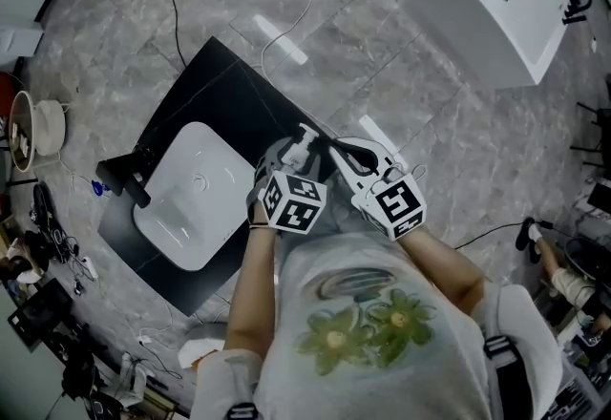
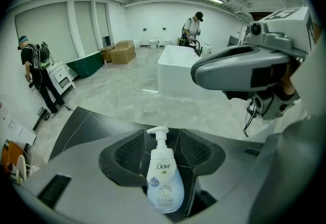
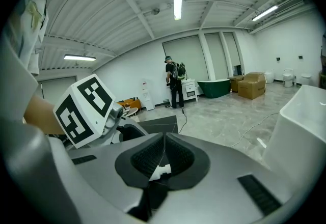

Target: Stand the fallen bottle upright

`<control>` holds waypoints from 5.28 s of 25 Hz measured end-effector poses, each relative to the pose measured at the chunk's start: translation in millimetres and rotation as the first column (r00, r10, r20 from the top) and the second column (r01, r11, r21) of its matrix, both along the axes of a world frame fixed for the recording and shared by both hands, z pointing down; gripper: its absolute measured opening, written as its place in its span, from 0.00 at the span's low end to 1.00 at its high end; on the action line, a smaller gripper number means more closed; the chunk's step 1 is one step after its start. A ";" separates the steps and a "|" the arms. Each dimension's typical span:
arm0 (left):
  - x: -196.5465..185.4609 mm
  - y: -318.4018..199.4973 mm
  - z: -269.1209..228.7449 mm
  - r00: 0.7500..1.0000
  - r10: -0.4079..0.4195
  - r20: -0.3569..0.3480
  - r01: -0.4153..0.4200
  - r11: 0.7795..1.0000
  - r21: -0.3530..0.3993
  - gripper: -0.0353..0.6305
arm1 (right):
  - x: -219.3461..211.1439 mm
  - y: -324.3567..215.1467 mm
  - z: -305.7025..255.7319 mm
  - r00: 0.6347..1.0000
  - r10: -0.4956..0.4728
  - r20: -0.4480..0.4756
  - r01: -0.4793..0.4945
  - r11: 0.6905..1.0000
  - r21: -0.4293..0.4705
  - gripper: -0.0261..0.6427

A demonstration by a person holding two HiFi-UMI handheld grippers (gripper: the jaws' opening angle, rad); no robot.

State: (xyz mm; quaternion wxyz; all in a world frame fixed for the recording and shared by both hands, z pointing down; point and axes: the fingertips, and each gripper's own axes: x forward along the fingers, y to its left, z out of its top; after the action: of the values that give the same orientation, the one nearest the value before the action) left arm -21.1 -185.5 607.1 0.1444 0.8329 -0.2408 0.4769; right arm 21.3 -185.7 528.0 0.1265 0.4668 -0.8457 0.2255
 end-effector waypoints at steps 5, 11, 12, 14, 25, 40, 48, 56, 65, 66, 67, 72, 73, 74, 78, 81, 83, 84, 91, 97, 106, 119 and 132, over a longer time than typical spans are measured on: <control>3.6 -4.0 12.3 1.000 -0.001 0.012 0.001 1.000 -0.030 0.38 | 5.3 -1.7 2.1 1.000 0.024 -0.001 -0.024 1.000 -0.004 0.11; 2.3 -6.4 27.9 0.999 0.004 0.044 -0.002 0.998 -0.056 0.38 | 7.2 -0.8 4.2 0.999 0.042 -0.007 -0.042 0.999 -0.008 0.11; 3.0 -6.3 30.0 0.999 0.004 0.046 -0.001 0.998 -0.065 0.38 | 8.0 -0.6 4.2 0.999 0.045 -0.007 -0.045 0.999 -0.008 0.11; 4.7 -5.5 34.1 0.999 0.003 0.052 0.002 0.996 -0.089 0.38 | 10.0 0.0 4.1 0.999 0.051 -0.008 -0.051 0.999 -0.010 0.11; 14.0 -9.4 54.5 0.996 -0.003 0.086 0.017 0.986 -0.164 0.38 | 17.5 -1.0 7.5 0.997 0.079 -0.008 -0.079 0.997 -0.018 0.11; 14.4 -9.5 77.5 0.990 0.019 0.138 0.007 0.982 -0.188 0.36 | 23.5 -1.7 10.7 0.994 0.109 -0.011 -0.109 0.994 -0.024 0.11; 16.0 -10.9 79.6 0.989 0.030 0.147 -0.003 0.984 -0.180 0.28 | 28.6 -2.3 11.4 0.993 0.116 -0.013 -0.116 0.993 -0.030 0.11; 15.1 -12.5 81.7 0.989 0.012 0.148 0.011 0.987 -0.157 0.24 | 32.0 -1.6 8.9 0.994 0.109 -0.012 -0.109 0.994 -0.028 0.11; 16.7 -10.2 76.1 0.992 0.008 0.129 0.012 0.988 -0.152 0.23 | 32.5 0.5 6.2 0.996 0.092 -0.014 -0.092 0.995 -0.024 0.11; 16.9 -10.3 75.3 0.991 0.008 0.130 0.011 0.989 -0.147 0.23 | 32.8 0.5 5.7 0.996 0.090 -0.014 -0.090 0.996 -0.024 0.11; 17.0 -10.4 74.2 0.991 0.007 0.130 0.012 0.990 -0.142 0.23 | 33.2 0.6 5.4 0.996 0.088 -0.014 -0.088 0.996 -0.023 0.11; 16.3 -8.3 68.2 0.994 -0.009 0.113 0.023 0.992 -0.127 0.23 | 33.6 4.2 5.2 0.997 0.068 -0.022 -0.069 0.997 -0.018 0.11; 16.2 -8.2 66.6 0.994 -0.012 0.109 0.025 0.992 -0.126 0.23 | 33.3 4.6 4.7 0.998 0.062 -0.024 -0.063 0.998 -0.017 0.11; 16.2 -7.9 64.6 0.994 -0.013 0.106 0.027 0.992 -0.124 0.23 | 33.0 5.1 4.1 0.998 0.055 -0.024 -0.055 0.998 -0.017 0.11; 14.4 -5.5 55.7 0.995 -0.022 0.099 0.033 0.993 -0.109 0.23 | 29.3 8.1 1.0 1.000 0.023 -0.018 -0.023 1.000 -0.015 0.10; 11.2 -4.1 49.4 0.995 -0.031 0.094 0.040 0.994 -0.098 0.23 | 25.2 10.1 -1.4 1.000 0.004 -0.015 -0.004 1.000 -0.010 0.10; 10.0 -2.7 44.1 0.996 -0.041 0.085 0.049 0.995 -0.089 0.23 | 23.9 11.9 -4.0 1.000 -0.008 -0.013 0.008 1.000 -0.006 0.10; 9.6 -2.1 41.1 0.996 -0.047 0.081 0.054 0.995 -0.084 0.23 | 23.6 12.8 -5.5 1.000 -0.015 -0.013 0.015 1.000 -0.003 0.10; -0.1 1.8 21.5 0.994 -0.098 0.052 0.100 0.994 -0.049 0.23 | 17.4 18.7 -13.1 0.998 -0.061 -0.017 0.061 0.998 0.009 0.10; -6.5 4.8 10.7 0.990 -0.135 0.030 0.136 0.990 -0.024 0.23 | 15.1 22.8 -18.0 0.996 -0.087 -0.022 0.087 0.996 0.022 0.10; -12.8 17.1 -8.2 0.986 -0.166 0.017 0.166 0.986 0.012 0.23 | 13.6 39.8 -25.1 0.992 -0.123 -0.031 0.124 0.992 0.033 0.10; -32.1 26.7 -31.9 0.968 -0.251 -0.028 0.252 0.965 0.069 0.23 | 9.2 52.8 -31.3 0.987 -0.158 -0.042 0.159 0.986 0.043 0.10; -47.3 33.1 -46.8 0.940 -0.328 -0.089 0.338 0.932 0.131 0.23 | -4.2 63.8 -34.2 0.975 -0.214 -0.051 0.217 0.974 0.060 0.10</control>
State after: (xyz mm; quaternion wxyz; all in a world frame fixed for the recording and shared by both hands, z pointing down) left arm -68.3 -152.3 560.3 0.1703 0.8035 -0.4075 0.3992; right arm 17.1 -121.9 493.7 0.1535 0.3811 -0.8953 0.1722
